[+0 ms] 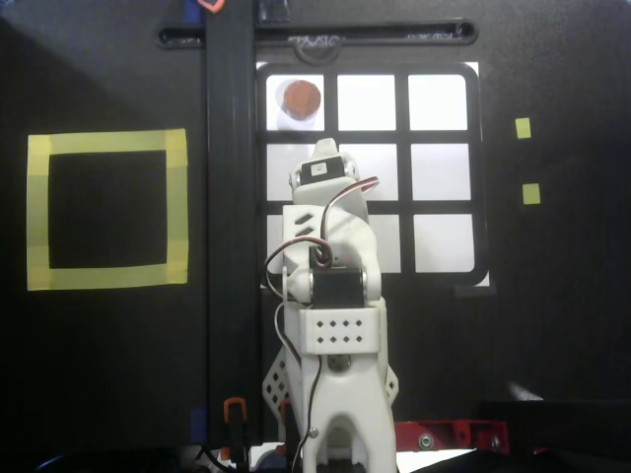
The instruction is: Pick and place at Grid spot 1
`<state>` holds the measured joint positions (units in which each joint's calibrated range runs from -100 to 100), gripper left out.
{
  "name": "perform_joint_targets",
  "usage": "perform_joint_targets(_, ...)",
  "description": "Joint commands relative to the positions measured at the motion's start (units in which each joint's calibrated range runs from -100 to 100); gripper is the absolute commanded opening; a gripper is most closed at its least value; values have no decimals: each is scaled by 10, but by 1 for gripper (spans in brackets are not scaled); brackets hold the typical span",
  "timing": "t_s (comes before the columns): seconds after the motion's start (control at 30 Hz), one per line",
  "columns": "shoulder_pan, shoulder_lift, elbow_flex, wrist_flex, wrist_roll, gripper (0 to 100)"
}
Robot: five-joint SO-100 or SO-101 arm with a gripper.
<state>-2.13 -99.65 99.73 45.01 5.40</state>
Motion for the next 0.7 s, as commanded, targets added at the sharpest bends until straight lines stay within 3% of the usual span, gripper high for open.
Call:
perform_joint_targets(0.0,3,-1,3,2,1,0)
perform_joint_targets(0.67,6,-1,3,2,-18,0)
